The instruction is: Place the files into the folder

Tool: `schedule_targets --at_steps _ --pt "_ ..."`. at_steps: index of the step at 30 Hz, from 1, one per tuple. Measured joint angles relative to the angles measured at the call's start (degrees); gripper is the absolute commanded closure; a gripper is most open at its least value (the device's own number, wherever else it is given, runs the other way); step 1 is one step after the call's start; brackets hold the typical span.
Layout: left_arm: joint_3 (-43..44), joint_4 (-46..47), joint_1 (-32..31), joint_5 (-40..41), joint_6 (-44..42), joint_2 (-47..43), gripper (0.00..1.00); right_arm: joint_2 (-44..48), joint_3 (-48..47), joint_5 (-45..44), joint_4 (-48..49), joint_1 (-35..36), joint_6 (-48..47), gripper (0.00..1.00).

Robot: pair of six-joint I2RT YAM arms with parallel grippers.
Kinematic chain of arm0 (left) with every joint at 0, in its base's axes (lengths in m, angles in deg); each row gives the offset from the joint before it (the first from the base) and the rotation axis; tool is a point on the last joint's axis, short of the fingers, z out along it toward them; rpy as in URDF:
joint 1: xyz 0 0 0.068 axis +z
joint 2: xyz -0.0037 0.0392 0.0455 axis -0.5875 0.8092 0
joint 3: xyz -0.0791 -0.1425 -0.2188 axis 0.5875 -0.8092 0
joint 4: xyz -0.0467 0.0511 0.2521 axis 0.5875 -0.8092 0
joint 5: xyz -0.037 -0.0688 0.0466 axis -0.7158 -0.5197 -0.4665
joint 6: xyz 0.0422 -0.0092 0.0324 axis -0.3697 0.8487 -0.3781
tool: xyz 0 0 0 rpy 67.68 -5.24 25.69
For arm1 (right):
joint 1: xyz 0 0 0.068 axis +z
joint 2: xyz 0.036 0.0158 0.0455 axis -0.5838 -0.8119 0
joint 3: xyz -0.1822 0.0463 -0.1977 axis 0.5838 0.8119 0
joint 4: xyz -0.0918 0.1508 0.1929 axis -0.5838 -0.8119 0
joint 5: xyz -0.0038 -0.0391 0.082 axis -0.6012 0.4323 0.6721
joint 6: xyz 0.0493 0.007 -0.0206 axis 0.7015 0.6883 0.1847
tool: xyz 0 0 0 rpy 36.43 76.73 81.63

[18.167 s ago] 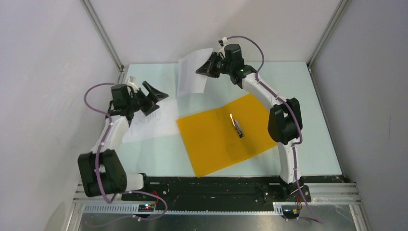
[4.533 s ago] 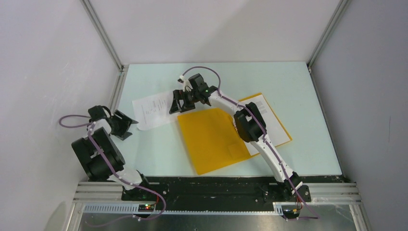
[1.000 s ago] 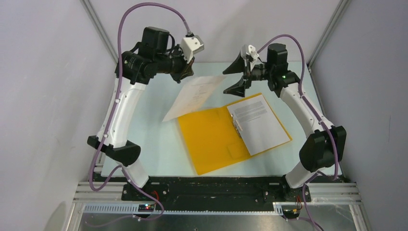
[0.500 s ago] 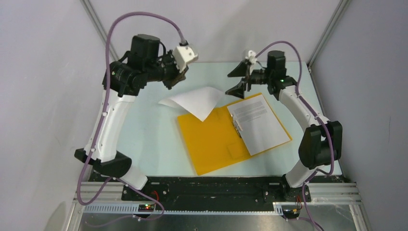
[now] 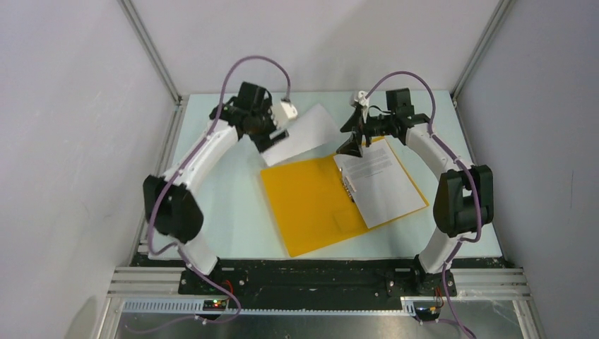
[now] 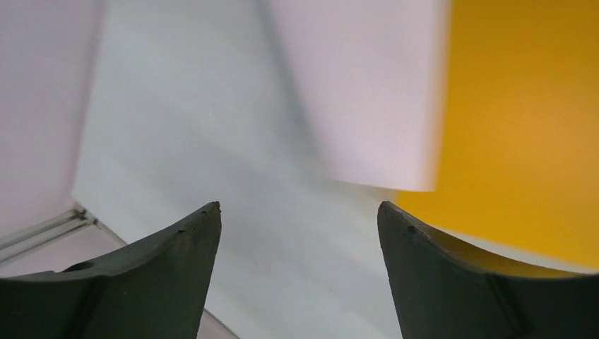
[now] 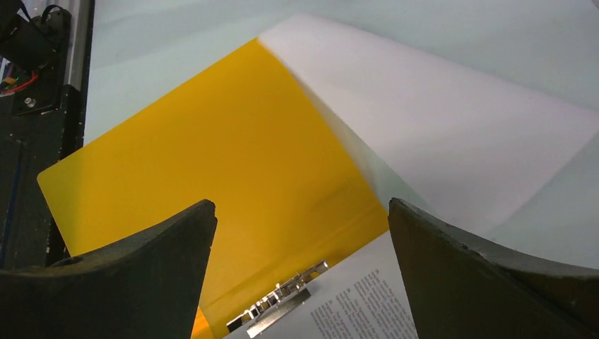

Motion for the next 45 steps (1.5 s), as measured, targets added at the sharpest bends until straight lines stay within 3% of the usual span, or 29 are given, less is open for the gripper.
schedule_targets --at_steps 4,8,11,14,20,24,30,37,45 --pt "12.0 7.0 6.9 -1.6 3.1 11.3 0.08 -0.5 -0.1 -0.6 0.2 -0.5 3.2 0.04" --pt "16.7 9.6 11.3 -6.4 4.7 17.8 0.01 -2.0 -0.1 -1.4 0.5 -0.5 6.8 0.03" --pt "16.9 9.9 10.4 -7.7 5.1 20.0 0.0 -3.0 -0.1 -2.8 1.0 -0.9 9.6 0.02" --pt "17.1 11.2 5.6 -5.9 7.5 21.6 0.0 -4.8 -0.1 -4.2 6.1 -2.8 20.0 0.01" --pt "24.7 13.2 -0.9 -5.7 23.8 28.7 0.0 -9.1 -0.2 -12.6 16.3 -9.2 41.3 0.01" --pt "28.7 14.3 0.4 -6.3 37.2 32.3 0.0 -12.3 -0.7 -18.2 18.6 -11.4 50.6 0.0" --pt "32.2 16.0 2.2 -8.0 51.4 37.0 0.0 -17.6 -2.0 -19.5 21.5 -12.5 61.2 0.02" --pt "32.0 16.2 1.8 -12.7 58.7 41.2 0.0 -18.8 -2.0 -22.3 18.4 -12.3 66.3 0.11" --pt "30.8 17.3 1.7 -14.4 61.7 41.6 0.01 -18.8 -1.7 -24.9 14.9 -11.1 66.4 0.14"
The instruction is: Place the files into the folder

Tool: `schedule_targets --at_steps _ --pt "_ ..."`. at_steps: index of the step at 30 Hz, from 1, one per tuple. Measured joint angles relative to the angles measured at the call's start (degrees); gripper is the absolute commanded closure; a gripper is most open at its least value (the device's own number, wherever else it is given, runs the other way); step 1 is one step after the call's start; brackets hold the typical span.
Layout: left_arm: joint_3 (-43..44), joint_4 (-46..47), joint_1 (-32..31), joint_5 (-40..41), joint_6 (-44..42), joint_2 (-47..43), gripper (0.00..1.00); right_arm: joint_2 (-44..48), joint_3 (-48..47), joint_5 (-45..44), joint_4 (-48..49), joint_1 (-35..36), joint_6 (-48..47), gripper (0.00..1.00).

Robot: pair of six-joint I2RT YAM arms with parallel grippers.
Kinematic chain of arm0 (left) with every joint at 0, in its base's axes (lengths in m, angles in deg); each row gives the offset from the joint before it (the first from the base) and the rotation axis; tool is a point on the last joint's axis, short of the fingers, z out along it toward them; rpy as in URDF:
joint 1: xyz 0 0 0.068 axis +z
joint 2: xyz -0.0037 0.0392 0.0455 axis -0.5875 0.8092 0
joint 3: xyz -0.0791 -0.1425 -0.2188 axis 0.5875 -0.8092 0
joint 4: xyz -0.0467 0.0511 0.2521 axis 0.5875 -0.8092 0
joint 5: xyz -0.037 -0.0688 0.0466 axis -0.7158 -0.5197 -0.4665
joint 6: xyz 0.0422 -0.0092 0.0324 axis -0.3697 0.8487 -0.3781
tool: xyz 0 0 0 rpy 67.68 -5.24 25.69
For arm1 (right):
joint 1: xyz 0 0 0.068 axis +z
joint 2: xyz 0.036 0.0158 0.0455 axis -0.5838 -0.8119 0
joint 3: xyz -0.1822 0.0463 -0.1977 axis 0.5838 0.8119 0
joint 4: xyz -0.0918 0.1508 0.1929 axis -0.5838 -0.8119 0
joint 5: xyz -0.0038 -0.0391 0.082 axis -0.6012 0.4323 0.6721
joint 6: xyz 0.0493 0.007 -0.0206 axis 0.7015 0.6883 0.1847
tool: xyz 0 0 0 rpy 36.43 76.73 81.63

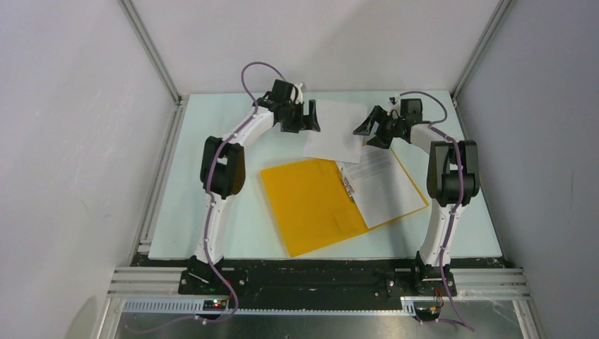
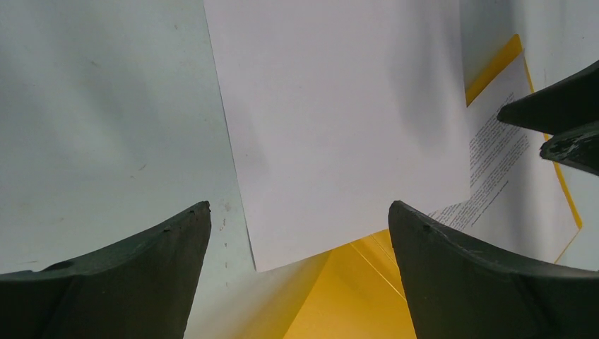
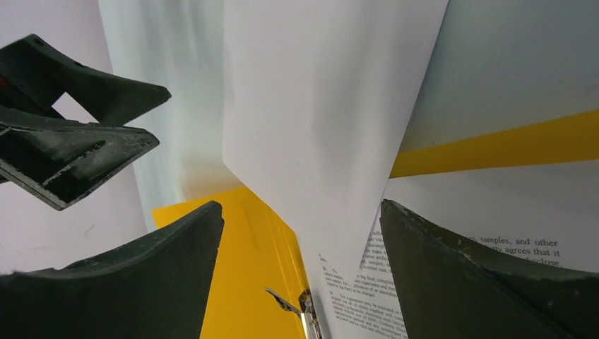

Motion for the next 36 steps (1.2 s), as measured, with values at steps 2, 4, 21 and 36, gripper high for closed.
schedule_targets --at_steps 2,4,21,36 --pt "-0.3 0.2 0.0 -0.2 0.6 0.2 0.01 0.0 0.7 -0.4 -0.3 0.4 0.0 0.15" --pt "-0.5 0.4 0.0 -0.4 1.1 0.6 0.01 0.0 1.5 -0.7 -0.8 0.8 0.0 0.15" --pt "-0.6 1.2 -0.9 -2.0 2.8 2.6 0.02 -3.0 4.7 5.3 2.2 1.5 3.2 0.21" --pt "-1.7 1.6 -2.3 -2.9 2.8 3.6 0.03 -5.6 4.8 13.5 13.1 2.5 9.6 0.28"
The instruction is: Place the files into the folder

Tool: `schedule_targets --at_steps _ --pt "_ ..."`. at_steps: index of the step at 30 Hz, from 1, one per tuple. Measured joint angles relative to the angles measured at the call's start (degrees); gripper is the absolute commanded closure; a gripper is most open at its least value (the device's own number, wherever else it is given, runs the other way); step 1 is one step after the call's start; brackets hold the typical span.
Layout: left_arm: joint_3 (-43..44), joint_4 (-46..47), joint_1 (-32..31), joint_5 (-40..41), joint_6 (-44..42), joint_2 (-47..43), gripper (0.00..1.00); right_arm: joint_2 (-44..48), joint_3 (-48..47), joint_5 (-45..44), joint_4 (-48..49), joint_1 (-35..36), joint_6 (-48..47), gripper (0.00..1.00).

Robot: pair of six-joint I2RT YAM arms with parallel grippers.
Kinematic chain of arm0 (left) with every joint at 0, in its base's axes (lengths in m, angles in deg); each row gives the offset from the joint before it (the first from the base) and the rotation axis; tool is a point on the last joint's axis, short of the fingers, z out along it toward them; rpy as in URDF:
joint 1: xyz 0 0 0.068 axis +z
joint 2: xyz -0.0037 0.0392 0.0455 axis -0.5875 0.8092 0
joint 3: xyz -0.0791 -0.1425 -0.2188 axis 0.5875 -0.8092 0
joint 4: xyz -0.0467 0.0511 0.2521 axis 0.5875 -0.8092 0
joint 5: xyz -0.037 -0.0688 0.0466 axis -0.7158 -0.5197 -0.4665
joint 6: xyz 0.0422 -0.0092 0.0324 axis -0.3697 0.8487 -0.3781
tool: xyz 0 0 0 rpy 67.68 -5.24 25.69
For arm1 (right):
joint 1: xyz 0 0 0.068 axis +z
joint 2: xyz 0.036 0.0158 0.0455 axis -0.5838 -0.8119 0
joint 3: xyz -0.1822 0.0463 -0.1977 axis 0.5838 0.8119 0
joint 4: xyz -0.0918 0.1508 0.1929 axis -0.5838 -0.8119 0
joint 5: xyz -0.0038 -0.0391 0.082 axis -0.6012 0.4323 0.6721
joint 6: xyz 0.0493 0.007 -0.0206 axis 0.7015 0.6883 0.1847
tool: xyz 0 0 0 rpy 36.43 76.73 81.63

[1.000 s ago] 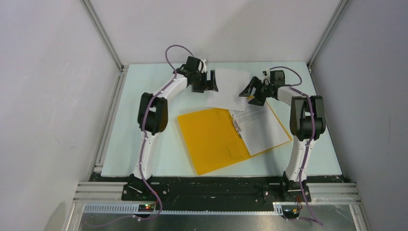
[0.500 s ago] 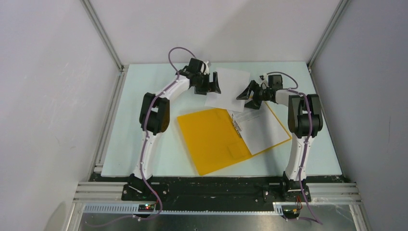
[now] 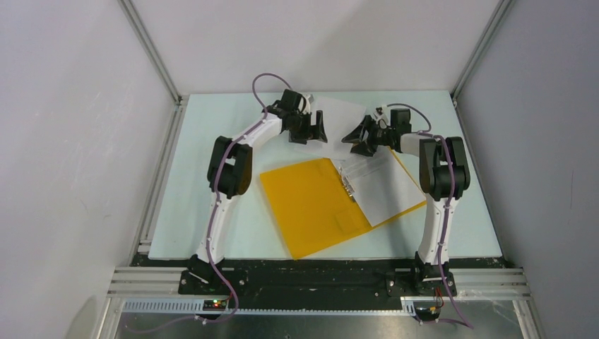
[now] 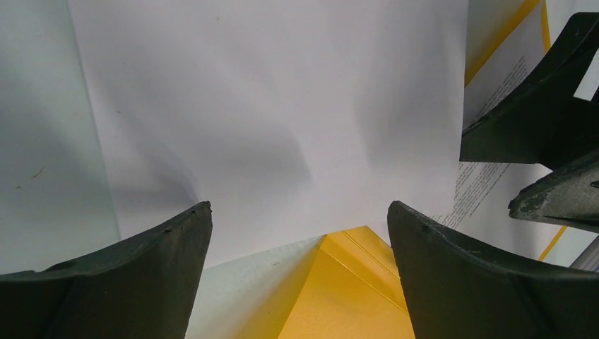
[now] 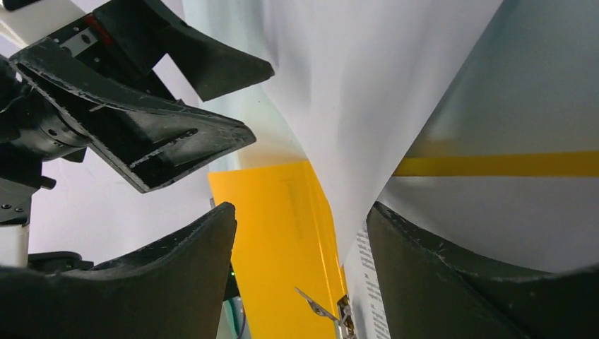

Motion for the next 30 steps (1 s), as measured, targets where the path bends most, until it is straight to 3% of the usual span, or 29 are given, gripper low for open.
schedule_targets --at_steps 11,15,20,21,26,30 --pt "-1.0 0.3 -0.4 -0.5 0.1 0.0 0.03 -3.3 -4.1 -0.8 2.6 2.6 3.1 0.3" --pt "-1.3 0.7 -0.4 -0.6 0.0 0.0 0.04 -6.1 -7.4 -3.4 1.7 3.8 4.4 0.45" --pt "-2.4 1.9 -0.3 -0.8 -0.1 -0.5 0.06 -8.0 -10.4 -6.9 -0.1 4.8 5.4 0.92" --pt "-3.0 2.2 -0.3 -0.7 -0.2 -0.8 0.06 -8.1 -10.7 -7.2 -0.2 4.8 5.4 0.97" --pt "-5.7 1.0 -0.3 1.3 -0.7 -3.8 0.02 -8.1 -12.5 -7.9 -1.8 4.9 3.3 1.0" --pt "-6.4 -0.7 0.2 6.0 -1.7 -10.1 0.0 -6.5 -16.4 -11.2 -10.5 5.2 -4.3 1.0"
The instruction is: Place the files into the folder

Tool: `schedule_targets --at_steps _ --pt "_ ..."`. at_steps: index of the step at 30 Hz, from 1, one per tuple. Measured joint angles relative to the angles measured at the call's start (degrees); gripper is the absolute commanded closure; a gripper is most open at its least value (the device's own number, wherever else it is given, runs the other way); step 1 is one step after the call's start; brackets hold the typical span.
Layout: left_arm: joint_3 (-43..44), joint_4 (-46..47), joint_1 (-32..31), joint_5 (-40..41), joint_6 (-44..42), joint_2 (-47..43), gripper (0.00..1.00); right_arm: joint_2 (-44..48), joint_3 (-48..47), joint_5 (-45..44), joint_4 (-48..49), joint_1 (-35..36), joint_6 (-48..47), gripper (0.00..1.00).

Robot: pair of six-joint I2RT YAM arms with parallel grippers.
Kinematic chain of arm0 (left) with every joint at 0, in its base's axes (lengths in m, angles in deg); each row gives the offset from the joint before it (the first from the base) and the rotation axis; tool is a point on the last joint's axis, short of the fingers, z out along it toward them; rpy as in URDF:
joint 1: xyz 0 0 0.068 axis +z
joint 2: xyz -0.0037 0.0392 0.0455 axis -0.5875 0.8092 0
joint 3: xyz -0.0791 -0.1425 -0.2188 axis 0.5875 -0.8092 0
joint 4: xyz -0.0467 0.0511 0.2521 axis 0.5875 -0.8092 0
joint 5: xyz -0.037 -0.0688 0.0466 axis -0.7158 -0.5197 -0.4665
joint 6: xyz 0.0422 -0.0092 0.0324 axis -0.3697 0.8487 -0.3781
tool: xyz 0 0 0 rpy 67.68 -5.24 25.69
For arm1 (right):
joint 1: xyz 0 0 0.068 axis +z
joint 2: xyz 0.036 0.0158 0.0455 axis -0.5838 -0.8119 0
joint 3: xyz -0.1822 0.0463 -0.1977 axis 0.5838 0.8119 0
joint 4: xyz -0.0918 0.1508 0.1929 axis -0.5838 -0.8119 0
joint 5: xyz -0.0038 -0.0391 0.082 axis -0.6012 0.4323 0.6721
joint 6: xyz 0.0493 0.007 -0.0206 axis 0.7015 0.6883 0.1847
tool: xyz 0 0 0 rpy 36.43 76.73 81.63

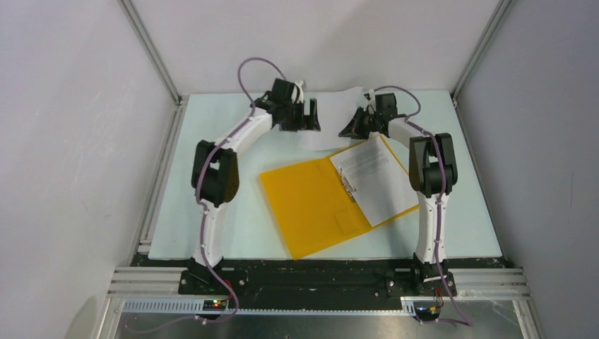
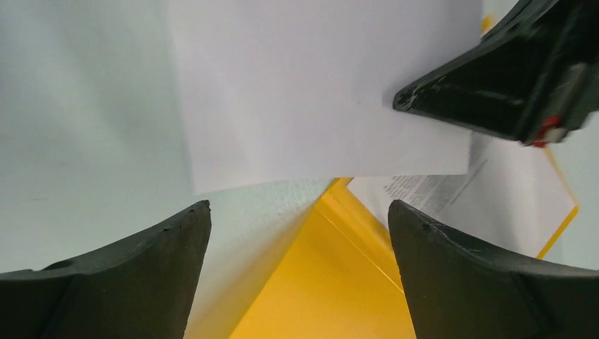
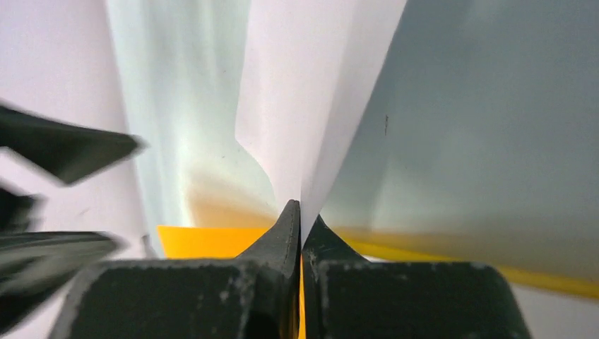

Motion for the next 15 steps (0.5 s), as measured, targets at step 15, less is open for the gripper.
schedule_targets --at_steps 15 --pt "12.1 3.6 -1.3 10.8 4.9 -16.9 0.0 35.4 6.4 -39.4 -15.6 15.5 -40.9 1.0"
